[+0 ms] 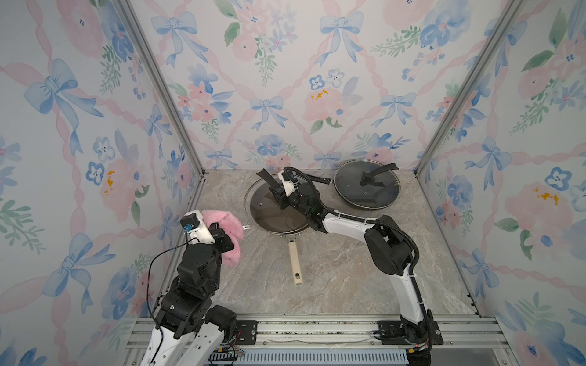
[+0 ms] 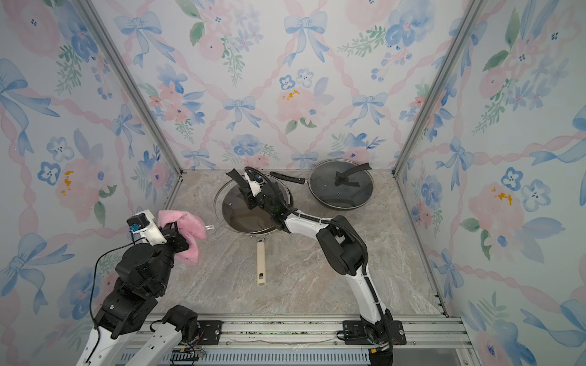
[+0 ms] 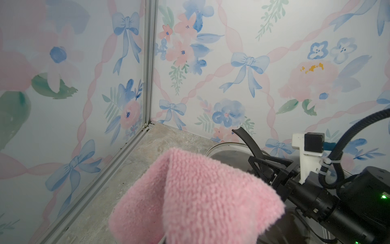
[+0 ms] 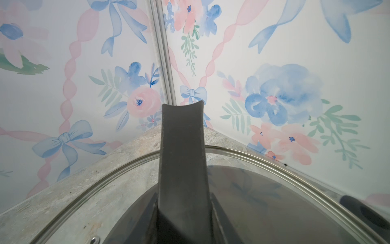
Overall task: Wipe the pot lid with a cloth
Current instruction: Place the pot lid on the cooking pot.
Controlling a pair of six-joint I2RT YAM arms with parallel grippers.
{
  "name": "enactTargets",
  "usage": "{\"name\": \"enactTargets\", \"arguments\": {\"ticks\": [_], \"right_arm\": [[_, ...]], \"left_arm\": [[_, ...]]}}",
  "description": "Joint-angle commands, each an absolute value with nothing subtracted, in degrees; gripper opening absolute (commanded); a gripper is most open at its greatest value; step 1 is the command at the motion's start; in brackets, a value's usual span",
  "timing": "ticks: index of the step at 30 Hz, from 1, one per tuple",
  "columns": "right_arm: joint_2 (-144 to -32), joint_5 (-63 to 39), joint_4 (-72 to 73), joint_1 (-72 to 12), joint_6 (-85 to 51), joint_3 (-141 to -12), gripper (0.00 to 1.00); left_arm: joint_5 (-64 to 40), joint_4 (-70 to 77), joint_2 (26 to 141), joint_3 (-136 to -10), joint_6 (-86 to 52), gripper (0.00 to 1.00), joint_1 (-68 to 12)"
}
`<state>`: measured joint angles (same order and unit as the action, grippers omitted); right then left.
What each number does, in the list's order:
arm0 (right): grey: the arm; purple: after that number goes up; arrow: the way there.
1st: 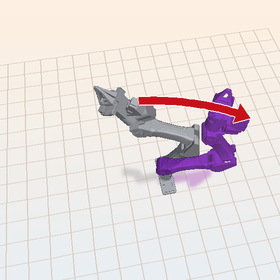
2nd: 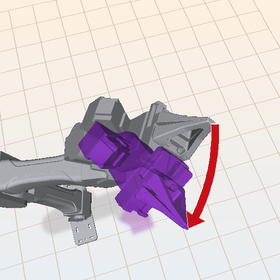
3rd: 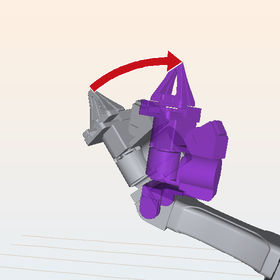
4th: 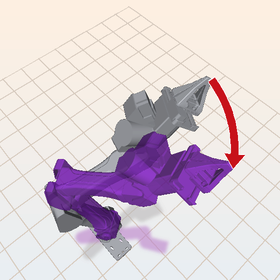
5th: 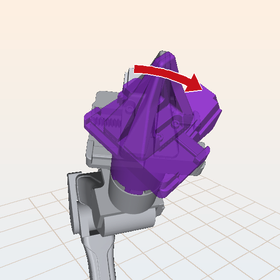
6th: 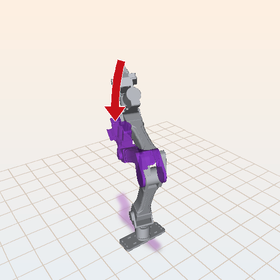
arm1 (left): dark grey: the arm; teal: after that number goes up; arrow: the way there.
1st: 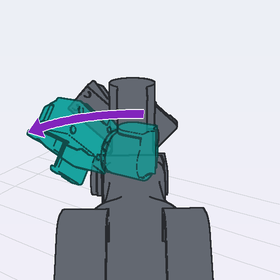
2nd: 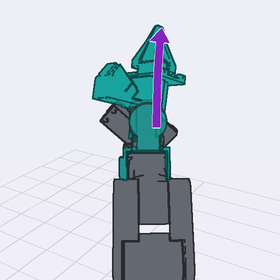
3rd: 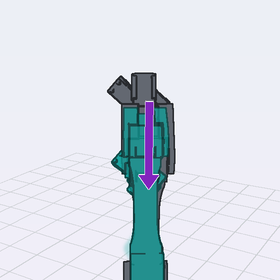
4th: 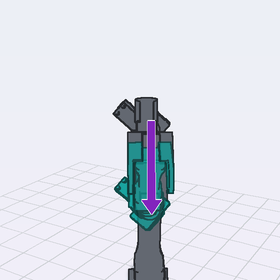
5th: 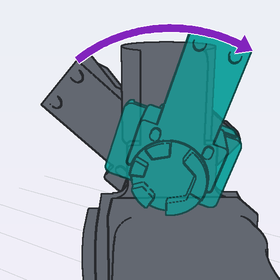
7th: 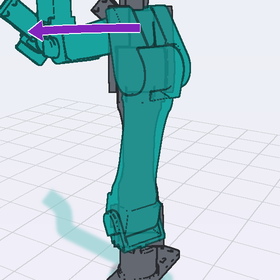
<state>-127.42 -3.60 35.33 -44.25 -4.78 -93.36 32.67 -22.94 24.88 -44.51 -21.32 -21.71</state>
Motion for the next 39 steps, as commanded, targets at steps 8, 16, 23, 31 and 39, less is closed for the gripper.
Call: {"name": "enactTargets", "arguments": {"ticks": [8, 16, 23, 31, 39], "right_arm": [[-127.2, -0.8, 46.98, -43.82, -2.63, -93.5, 0.0], [-125.65, 0.98, 50.16, -43.36, -2.15, -87.14, 0.0], [-126.39, 3.41, 52.55, -43.02, -1.82, -87.81, 0.0], [-126.99, 3.75, 52.82, -42.94, -2.15, -88.62, 0.0], [-129.17, 3.42, 50.71, -43.17, -1.45, -92.61, 0.0]], "left_arm": [[33.42, -23.73, 24.87, -46.18, -21.61, 0.0, -21.58], [32.43, -23.47, 26.8, -46.45, -21.68, 0.0, -21.53], [28.13, -23.38, 27.74, -44.15, -27.03, 0.0, -21.53], [26.38, -22.08, 29.02, -43.06, -27.61, 0.0, -21.53], [25.49, -20.64, 30.23, -42.67, -27.94, 0.0, -21.53]]}}
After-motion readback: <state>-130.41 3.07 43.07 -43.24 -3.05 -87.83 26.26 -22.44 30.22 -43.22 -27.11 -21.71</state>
